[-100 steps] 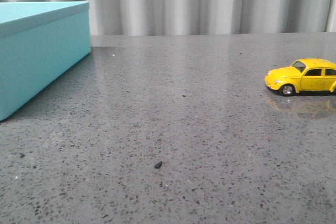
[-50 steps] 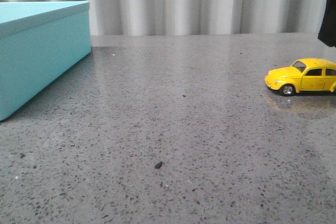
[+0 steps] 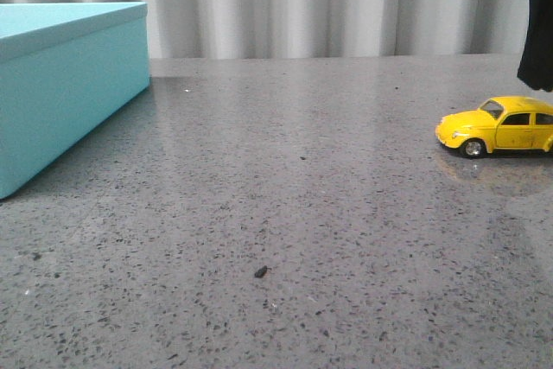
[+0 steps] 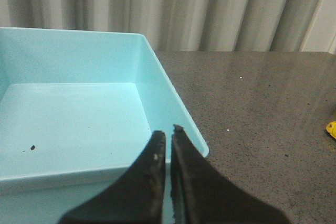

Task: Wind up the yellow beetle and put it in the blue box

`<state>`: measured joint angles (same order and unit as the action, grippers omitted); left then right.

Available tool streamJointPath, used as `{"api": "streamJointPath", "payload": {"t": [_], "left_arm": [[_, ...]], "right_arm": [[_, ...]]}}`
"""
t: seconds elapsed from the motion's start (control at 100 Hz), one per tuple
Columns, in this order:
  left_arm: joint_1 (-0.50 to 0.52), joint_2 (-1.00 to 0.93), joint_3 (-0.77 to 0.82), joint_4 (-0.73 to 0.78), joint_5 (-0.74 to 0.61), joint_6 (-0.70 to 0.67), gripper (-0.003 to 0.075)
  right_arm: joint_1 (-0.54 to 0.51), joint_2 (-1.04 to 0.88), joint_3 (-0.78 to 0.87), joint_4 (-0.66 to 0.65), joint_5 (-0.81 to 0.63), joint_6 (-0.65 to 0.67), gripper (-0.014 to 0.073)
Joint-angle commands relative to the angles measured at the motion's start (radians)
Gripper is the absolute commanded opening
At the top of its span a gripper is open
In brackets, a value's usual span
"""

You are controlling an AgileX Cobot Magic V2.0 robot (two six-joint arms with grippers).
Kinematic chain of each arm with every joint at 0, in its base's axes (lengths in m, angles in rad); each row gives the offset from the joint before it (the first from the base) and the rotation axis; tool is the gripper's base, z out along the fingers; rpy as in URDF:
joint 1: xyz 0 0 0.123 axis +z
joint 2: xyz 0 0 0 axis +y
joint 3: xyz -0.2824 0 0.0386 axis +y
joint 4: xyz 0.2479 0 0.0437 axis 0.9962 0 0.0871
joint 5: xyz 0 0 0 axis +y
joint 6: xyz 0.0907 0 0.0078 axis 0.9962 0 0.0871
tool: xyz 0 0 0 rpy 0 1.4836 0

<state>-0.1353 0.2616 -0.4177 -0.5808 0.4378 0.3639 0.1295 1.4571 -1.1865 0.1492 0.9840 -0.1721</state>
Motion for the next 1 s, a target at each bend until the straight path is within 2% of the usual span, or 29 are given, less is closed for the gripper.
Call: {"api": "streamJointPath", "payload": {"t": [0.0, 0.99], "left_arm": [[-0.008, 0.017, -0.037, -0.016, -0.063, -0.003, -0.0021], [-0.008, 0.017, -0.037, 0.001, -0.062, -0.003, -0.0021]], "right_arm": [[-0.007, -0.018, -0.031, 0.001, -0.026, -0.003, -0.0052], [-0.007, 0.015, -0.074, 0.030, -0.060, -0.003, -0.0052]]}}
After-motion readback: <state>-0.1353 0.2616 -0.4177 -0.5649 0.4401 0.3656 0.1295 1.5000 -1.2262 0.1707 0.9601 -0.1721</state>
